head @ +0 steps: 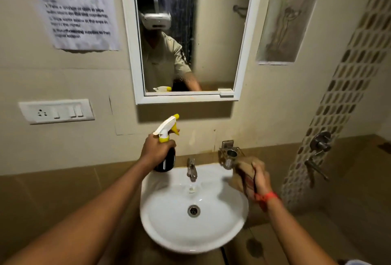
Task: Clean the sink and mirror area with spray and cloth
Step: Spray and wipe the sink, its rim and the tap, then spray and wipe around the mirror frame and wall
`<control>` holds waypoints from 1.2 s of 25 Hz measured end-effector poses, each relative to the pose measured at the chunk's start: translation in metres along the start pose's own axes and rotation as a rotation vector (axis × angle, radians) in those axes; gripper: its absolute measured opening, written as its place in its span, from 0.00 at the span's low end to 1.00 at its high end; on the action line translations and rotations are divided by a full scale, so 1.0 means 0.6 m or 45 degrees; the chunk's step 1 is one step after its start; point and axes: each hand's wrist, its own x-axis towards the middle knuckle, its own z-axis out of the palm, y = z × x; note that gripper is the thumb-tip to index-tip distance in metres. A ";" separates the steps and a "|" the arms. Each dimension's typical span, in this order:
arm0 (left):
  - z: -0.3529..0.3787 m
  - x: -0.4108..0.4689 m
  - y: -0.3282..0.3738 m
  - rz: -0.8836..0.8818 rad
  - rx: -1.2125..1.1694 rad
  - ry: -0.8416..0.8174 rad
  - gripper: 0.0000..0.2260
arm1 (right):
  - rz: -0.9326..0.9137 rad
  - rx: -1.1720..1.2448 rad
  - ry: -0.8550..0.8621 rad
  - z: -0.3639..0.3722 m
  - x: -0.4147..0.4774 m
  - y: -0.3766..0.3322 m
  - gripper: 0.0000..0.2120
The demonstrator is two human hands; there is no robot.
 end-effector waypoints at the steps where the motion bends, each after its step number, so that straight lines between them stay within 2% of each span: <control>1: -0.009 -0.004 0.024 0.025 -0.011 0.017 0.19 | -0.020 0.217 -0.093 0.021 0.002 -0.047 0.22; 2: -0.019 -0.005 0.045 0.055 -0.027 0.030 0.19 | -0.039 0.349 -0.151 0.040 -0.010 -0.103 0.28; 3: -0.028 -0.010 0.070 0.083 -0.049 0.026 0.19 | -0.069 0.498 -0.224 0.057 -0.030 -0.138 0.28; 6: -0.039 -0.041 0.126 0.151 -0.236 -0.115 0.15 | -0.100 0.780 -0.310 0.089 -0.074 -0.168 0.18; 10: -0.006 -0.081 0.166 0.199 -0.388 -0.321 0.13 | -0.035 0.823 -0.346 0.153 -0.119 -0.218 0.23; 13: 0.013 -0.100 0.211 0.237 -0.461 -0.258 0.11 | -0.049 0.816 -0.358 0.197 -0.151 -0.266 0.25; 17: 0.001 -0.107 0.257 0.110 -0.537 -0.167 0.11 | -0.168 0.576 -0.334 0.214 -0.187 -0.280 0.23; 19: -0.018 -0.099 0.264 0.088 -0.482 -0.105 0.14 | -0.310 0.276 -0.332 0.205 -0.170 -0.265 0.29; 21: -0.035 -0.091 0.276 0.093 -0.375 -0.041 0.15 | -0.402 -0.118 -0.170 0.180 -0.156 -0.260 0.35; 22: -0.041 -0.085 0.285 0.104 -0.322 -0.017 0.16 | -0.442 -0.209 -0.088 0.171 -0.163 -0.269 0.32; 24: -0.043 -0.071 0.310 0.141 -0.199 0.016 0.19 | -0.399 -0.201 0.015 0.164 -0.184 -0.291 0.29; 26: -0.031 -0.062 0.342 0.177 -0.004 0.061 0.26 | -0.228 -0.084 0.102 0.178 -0.187 -0.295 0.31; 28: -0.010 -0.057 0.376 0.208 0.171 0.124 0.29 | -0.019 0.058 0.169 0.200 -0.203 -0.301 0.33; 30: 0.015 -0.054 0.406 0.238 0.299 0.121 0.27 | 0.168 0.292 0.050 0.220 -0.215 -0.320 0.33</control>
